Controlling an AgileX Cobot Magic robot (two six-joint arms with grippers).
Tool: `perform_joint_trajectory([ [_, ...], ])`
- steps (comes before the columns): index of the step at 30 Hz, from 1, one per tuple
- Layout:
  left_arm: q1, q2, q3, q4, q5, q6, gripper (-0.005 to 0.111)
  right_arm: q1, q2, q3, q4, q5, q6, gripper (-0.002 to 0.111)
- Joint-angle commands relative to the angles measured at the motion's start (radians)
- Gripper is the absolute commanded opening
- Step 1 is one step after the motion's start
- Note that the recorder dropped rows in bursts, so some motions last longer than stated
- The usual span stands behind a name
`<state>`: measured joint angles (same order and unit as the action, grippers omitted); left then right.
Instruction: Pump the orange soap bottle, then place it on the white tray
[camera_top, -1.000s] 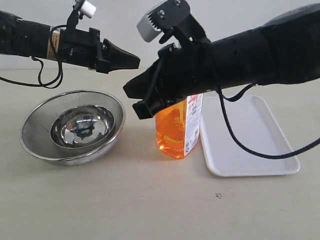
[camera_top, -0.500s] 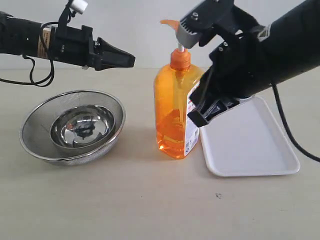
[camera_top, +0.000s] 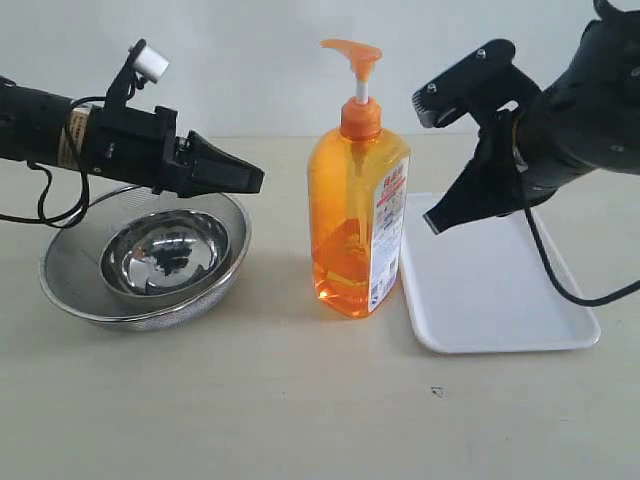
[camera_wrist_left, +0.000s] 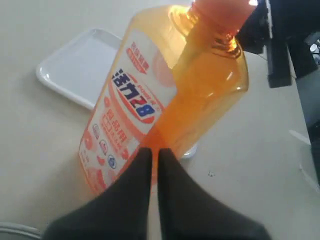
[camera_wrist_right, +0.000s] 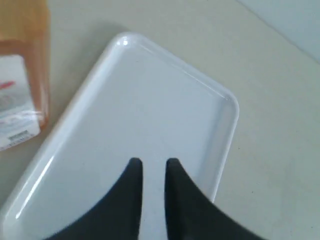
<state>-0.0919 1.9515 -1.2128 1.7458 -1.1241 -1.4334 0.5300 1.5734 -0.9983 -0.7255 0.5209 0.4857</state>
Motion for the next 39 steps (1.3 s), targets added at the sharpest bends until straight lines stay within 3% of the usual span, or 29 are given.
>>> perform_joint_trajectory([
  [1, -0.001, -0.058, 0.053, -0.001, -0.006, 0.032, 0.005, -0.054, 0.028, 0.001, -0.052, -0.08, 0.03, 0.001],
  [6, -0.063, -0.14, 0.134, -0.001, 0.068, 0.046, 0.005, -0.175, 0.044, -0.001, -0.048, -0.359, 0.03, 0.001],
  [9, -0.131, -0.139, 0.141, -0.022, 0.172, 0.09, 0.005, -0.197, 0.044, -0.001, -0.021, -0.308, 0.03, 0.001],
  [11, -0.148, -0.139, 0.141, -0.036, 0.205, 0.092, 0.005, -0.191, 0.044, -0.001, -0.011, -0.304, 0.025, 0.0],
  [15, -0.15, -0.139, 0.141, -0.056, 0.415, 0.138, 0.005, -0.113, 0.024, -0.001, 0.093, -0.209, -0.112, 0.0],
  [21, -0.15, -0.139, 0.141, -0.085, 0.43, 0.206, 0.005, -0.076, -0.016, -0.001, 0.286, -0.17, -0.282, 0.0],
  [26, -0.15, -0.118, 0.12, -0.09, 0.449, 0.257, 0.005, -0.076, -0.028, -0.001, 0.304, -0.174, -0.289, 0.0],
  [31, -0.15, -0.059, 0.052, -0.09, 0.36, 0.257, 0.005, -0.076, -0.028, -0.001, 0.366, -0.194, -0.337, 0.0],
  [39, -0.15, -0.048, 0.045, -0.075, 0.287, 0.235, 0.005, -0.076, -0.028, -0.001, 0.771, -0.21, -0.747, 0.0],
])
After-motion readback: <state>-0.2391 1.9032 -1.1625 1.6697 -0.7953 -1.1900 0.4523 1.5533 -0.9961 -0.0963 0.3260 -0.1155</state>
